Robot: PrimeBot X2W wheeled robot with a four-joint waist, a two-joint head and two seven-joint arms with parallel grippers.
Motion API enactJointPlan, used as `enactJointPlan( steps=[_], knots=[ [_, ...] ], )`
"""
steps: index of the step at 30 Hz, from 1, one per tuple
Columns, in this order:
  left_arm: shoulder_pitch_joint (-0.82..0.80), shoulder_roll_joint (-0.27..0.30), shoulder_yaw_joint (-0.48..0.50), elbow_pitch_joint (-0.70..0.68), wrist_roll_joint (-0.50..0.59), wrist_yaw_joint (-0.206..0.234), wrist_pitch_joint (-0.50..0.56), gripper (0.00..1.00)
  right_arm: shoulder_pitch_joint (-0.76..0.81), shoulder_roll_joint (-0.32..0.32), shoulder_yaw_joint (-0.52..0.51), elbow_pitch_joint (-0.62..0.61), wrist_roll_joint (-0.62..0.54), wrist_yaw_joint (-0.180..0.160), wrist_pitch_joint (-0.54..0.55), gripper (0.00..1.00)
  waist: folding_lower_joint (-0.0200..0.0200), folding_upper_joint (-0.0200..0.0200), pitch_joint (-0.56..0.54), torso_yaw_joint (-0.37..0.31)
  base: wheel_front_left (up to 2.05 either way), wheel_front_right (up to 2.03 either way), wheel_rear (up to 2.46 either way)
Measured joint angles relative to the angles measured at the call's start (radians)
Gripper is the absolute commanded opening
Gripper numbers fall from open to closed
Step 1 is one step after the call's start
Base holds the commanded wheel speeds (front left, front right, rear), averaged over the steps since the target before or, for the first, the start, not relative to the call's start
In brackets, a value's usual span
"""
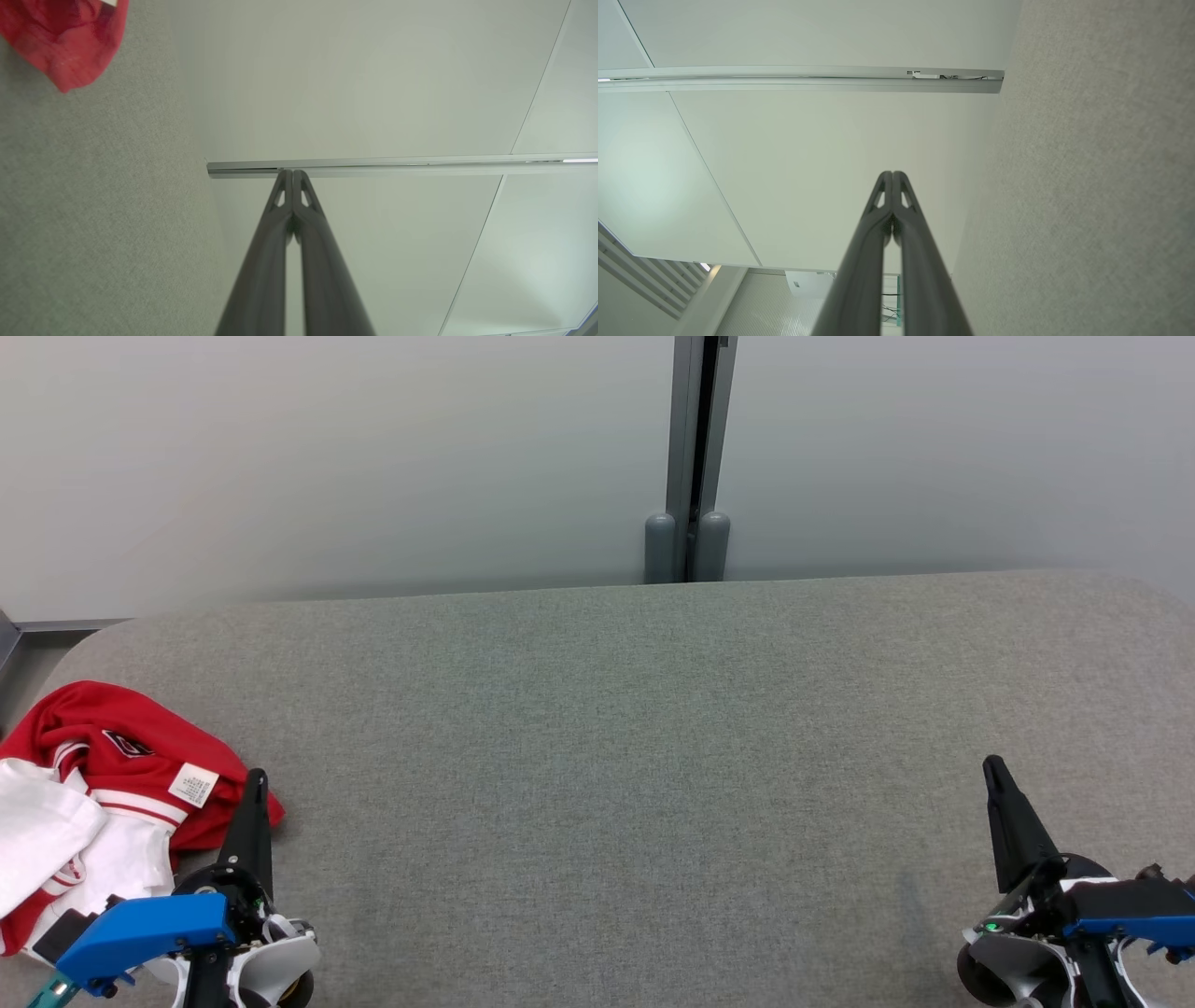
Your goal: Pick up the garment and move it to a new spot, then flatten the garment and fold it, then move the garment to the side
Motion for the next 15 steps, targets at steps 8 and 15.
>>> enactJointPlan(
  steps=[8, 15],
  knots=[
    [0.000, 0.000, 0.000, 0.000, 0.000, 0.000, 0.000, 0.00, 0.000, 0.000, 0.000, 0.000, 0.000, 0.000, 0.000, 0.00, 0.0000, 0.0000, 0.000, 0.000, 0.00, 0.00, 0.00],
    [0.000, 0.000, 0.000, 0.000, 0.000, 0.000, 0.000, 1.00, 0.000, 0.000, 0.000, 0.000, 0.000, 0.000, 0.000, 1.00, 0.0000, 0.0000, 0.000, 0.000, 0.00, 0.00, 0.00]
  ],
)
